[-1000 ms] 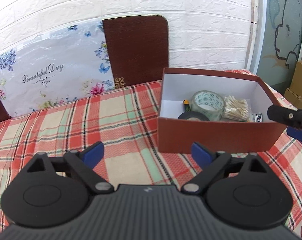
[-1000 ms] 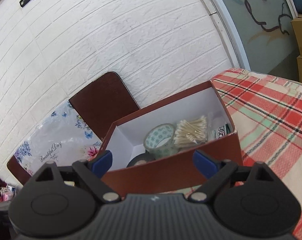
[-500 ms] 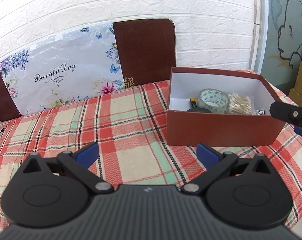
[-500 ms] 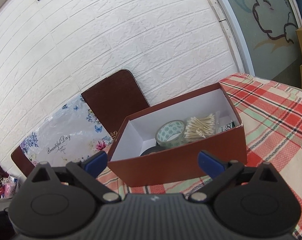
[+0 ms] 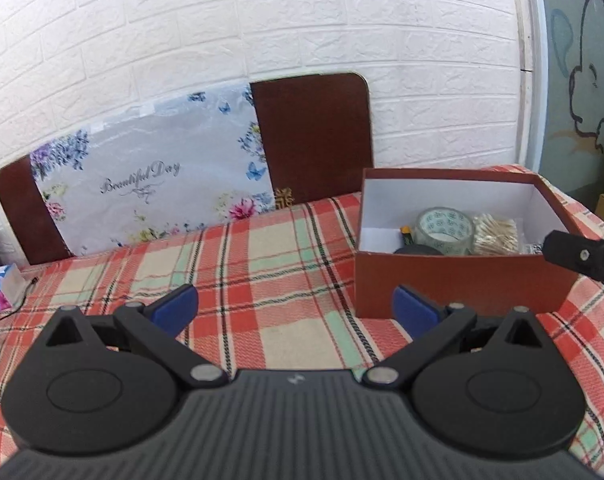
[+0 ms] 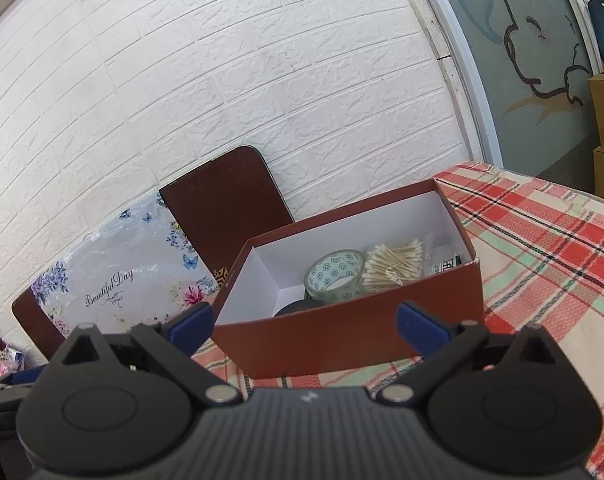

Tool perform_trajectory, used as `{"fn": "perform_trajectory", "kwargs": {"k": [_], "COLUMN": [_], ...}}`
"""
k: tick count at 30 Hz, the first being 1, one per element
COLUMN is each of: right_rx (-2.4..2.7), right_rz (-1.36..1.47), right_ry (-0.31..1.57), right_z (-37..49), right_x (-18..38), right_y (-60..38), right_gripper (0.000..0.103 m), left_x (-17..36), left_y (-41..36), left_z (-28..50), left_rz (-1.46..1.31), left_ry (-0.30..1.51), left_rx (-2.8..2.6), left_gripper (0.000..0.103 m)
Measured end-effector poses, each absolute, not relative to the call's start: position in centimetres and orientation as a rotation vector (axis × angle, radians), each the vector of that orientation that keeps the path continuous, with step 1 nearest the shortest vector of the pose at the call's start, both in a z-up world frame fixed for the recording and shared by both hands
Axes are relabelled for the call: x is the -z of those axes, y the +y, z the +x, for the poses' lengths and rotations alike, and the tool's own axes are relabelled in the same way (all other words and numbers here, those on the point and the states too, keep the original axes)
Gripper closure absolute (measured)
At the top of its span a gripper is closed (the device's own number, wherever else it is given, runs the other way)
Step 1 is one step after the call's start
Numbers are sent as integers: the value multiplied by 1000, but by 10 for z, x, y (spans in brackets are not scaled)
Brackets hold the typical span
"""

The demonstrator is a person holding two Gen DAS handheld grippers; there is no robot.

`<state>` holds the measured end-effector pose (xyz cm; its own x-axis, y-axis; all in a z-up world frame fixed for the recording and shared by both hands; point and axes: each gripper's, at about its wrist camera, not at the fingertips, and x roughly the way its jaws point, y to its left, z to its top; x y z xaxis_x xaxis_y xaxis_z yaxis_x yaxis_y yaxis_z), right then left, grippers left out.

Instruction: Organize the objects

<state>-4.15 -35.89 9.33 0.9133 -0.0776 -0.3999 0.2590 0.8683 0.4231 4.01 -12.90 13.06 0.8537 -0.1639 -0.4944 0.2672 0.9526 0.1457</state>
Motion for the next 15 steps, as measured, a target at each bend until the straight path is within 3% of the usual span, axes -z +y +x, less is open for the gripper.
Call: {"fn": "perform_trajectory", "kwargs": {"k": [15], "right_rx": [204], "right_rz": [495], "right_ry": [390], "right_z": [-40], "right_x": [-85], "right_y": [-367], "right_gripper": [1], "left_x": [-121], "left_y": [-142], "left_z": [40], "left_rz": [248], "left_ry": [568], "left_rx": [259], "left_gripper": [0]}}
